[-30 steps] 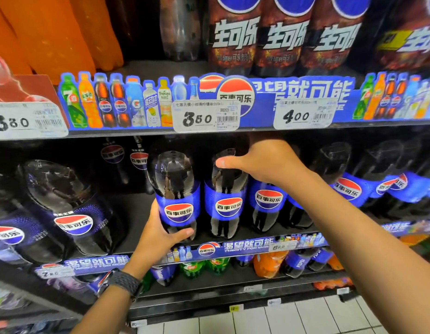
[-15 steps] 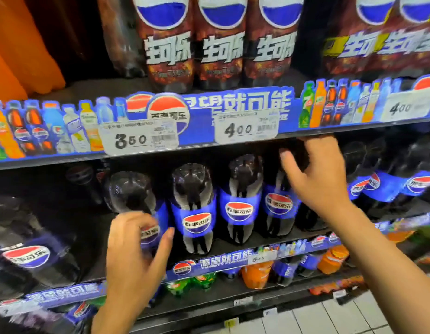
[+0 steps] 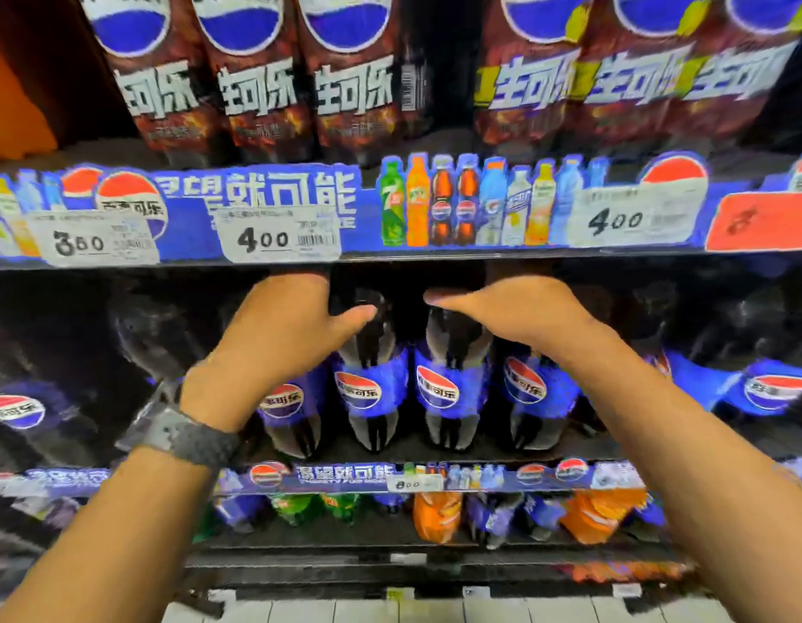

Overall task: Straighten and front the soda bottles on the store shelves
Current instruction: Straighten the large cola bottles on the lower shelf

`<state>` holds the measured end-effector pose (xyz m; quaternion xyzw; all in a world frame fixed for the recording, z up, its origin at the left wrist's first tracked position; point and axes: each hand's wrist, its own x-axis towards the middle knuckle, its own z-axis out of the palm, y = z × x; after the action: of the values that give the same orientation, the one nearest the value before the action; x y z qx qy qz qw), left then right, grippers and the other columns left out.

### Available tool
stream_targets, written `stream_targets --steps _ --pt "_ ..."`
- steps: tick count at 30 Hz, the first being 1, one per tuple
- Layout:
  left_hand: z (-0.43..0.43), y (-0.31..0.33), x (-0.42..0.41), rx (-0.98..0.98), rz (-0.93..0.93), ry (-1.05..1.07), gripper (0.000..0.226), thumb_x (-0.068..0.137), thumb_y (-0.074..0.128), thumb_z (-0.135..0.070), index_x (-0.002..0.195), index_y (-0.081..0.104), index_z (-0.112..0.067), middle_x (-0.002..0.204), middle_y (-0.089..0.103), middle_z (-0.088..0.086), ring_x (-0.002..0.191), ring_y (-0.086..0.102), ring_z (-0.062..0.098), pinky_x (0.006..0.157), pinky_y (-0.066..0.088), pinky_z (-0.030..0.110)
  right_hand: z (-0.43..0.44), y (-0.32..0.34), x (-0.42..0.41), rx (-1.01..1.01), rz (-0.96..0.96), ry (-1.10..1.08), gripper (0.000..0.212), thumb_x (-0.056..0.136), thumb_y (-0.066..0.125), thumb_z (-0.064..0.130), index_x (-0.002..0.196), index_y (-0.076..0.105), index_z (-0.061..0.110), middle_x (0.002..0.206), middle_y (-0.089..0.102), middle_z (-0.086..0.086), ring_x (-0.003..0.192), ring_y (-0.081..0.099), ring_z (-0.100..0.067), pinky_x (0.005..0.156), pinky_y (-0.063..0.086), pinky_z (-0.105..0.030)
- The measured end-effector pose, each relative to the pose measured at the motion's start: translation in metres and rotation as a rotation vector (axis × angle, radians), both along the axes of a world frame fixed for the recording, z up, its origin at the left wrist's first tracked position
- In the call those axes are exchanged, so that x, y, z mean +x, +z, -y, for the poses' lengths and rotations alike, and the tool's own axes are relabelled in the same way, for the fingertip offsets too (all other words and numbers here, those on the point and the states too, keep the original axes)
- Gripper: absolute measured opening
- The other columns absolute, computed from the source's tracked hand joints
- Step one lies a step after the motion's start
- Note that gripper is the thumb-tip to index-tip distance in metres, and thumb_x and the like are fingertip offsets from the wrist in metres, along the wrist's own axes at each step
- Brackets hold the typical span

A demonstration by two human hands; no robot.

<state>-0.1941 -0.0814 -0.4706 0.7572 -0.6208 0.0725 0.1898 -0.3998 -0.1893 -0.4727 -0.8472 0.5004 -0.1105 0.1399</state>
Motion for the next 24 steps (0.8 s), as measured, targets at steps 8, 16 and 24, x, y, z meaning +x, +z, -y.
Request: stream_targets --steps 8,16,24 --pt "0.018 -0.022 0.006 -0.079 -0.106 -0.008 0.076 0.070 0.071 -0.062 0.132 0.047 -0.025 0.126 0.060 0.004 0.108 0.057 0.030 0.074 0.040 0.027 0.012 0.005 -0.011 0.164 0.229 0.027 0.075 0.065 0.067 0.072 0.132 0.049 0.042 0.124 0.059 0.014 0.081 0.059 -0.005 0.037 0.040 -0.007" --pt "0.008 -0.078 -0.019 -0.314 -0.322 -0.063 0.082 0.081 0.062 -0.054 0.143 0.033 -0.010 0.127 0.049 0.014 0.120 0.044 0.030 0.096 0.038 0.032 -0.027 -0.039 -0.002 -0.190 0.570 -0.064 0.055 0.073 0.070 0.058 0.111 0.061 0.020 0.100 0.067 0.001 0.095 0.062 -0.017 0.075 0.046 -0.026" --pt "0.013 -0.087 -0.006 -0.346 -0.390 -0.129 0.091 0.082 0.061 -0.052 0.153 0.012 -0.023 0.142 0.041 0.007 0.128 0.037 0.023 0.103 0.034 0.029 -0.018 -0.050 -0.008 -0.173 0.536 -0.050 0.075 0.074 0.073 0.052 0.137 0.041 0.026 0.118 0.062 0.002 0.107 0.056 -0.016 0.081 0.040 -0.022"
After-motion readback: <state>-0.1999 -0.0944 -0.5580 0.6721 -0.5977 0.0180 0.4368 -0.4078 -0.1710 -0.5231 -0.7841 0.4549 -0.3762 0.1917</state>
